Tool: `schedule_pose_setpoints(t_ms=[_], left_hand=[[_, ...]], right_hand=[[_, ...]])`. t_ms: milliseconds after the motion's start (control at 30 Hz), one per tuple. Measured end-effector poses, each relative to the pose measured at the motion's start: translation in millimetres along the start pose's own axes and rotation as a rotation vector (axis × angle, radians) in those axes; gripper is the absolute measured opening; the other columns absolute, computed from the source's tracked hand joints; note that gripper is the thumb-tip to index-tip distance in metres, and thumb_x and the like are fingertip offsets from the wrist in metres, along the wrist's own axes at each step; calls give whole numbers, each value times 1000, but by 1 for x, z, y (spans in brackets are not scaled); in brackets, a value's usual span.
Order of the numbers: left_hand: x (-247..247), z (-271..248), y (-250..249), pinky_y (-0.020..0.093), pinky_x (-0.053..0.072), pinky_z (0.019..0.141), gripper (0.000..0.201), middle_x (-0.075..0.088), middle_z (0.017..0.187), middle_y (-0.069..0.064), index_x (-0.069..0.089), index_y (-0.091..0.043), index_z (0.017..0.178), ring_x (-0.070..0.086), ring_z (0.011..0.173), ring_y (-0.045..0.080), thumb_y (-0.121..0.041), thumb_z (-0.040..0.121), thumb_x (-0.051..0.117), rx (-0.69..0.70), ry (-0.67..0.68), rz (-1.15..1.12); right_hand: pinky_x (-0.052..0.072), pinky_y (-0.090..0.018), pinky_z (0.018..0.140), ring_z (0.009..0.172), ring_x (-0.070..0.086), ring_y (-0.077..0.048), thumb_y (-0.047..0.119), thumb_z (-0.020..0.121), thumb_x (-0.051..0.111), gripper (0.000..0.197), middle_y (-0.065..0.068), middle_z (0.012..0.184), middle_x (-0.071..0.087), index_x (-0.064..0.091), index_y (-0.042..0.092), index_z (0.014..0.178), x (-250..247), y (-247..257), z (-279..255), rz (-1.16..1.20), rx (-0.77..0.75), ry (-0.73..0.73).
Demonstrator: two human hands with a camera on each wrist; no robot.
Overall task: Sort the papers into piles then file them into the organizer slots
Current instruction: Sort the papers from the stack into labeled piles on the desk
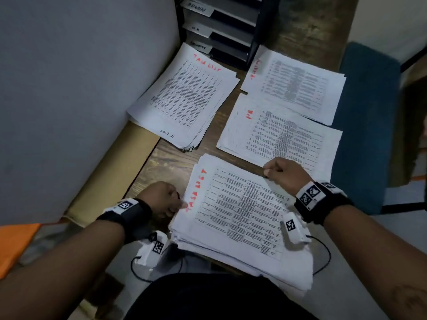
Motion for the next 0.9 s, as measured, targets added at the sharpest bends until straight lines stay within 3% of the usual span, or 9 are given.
schedule_pose_setpoints(t_ms=[100,200,300,400,533,633,733,800,900], left_hand=[[0,-7,5,36,59,61,60,74,69,11,69,-4,70,68,59,20,-59,56,88,-60,192,154],[13,-15,12,25,51,52,45,75,73,12,68,-3,71,67,57,18,-41,65,90,-76,315,191],[17,-16,12,24,51,51,34,71,63,10,56,-11,63,66,53,19,-20,71,88,-44,238,102],[7,-12,7,29,51,58,35,68,61,6,51,-15,63,63,59,20,-14,74,84,17,131,50],[-12,-5,-8,42,59,66,31,63,75,9,44,-17,76,68,67,24,-10,86,72,139,-108,66],[-19,-2,-16,30,56,62,12,67,77,7,54,-8,88,66,63,12,-7,92,65,195,-185,-77],[-24,3,-27,14,42,56,12,60,70,-5,59,-13,83,52,52,-5,-10,94,63,290,-326,-146],[-25,9,-32,13,43,56,7,60,73,-2,60,-11,90,52,52,-3,-9,97,59,310,-346,-345],[-27,19,-38,24,49,49,7,63,79,11,57,-11,93,58,59,17,-7,98,56,313,-364,-792]], right_hand=[[42,-26,65,77,59,-11,28,84,70,10,2,84,66,66,21,89,6,3,-1,-127,-33,70],[38,-21,61,76,59,-8,28,84,71,11,6,83,65,66,21,91,9,4,-2,-165,-44,75],[40,-23,63,80,60,-11,26,84,69,8,5,84,66,66,21,90,8,3,-1,-138,-41,65],[44,-26,68,84,63,-14,26,84,70,7,6,84,67,65,23,87,7,2,1,-131,-27,56],[41,-26,72,85,61,-13,26,82,72,12,6,86,65,65,23,91,4,3,6,-106,-38,53],[41,-24,70,77,57,-12,25,80,76,21,6,82,59,63,21,96,2,4,10,-46,-42,36],[35,-25,60,62,45,-12,27,78,78,27,4,71,48,53,17,80,-1,6,12,-18,-29,64],[32,-26,59,59,40,-13,29,79,79,35,3,68,44,46,17,74,-3,4,14,36,-16,93],[37,-32,69,69,51,-18,40,81,74,37,-2,74,54,54,10,83,-6,2,15,49,-26,191]])
Point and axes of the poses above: each hand's wrist, its own z-axis towards the middle knuckle, its own x-axis out of the palm, y = z × x, the point moved 2 cm from there along z, towards the middle knuckle
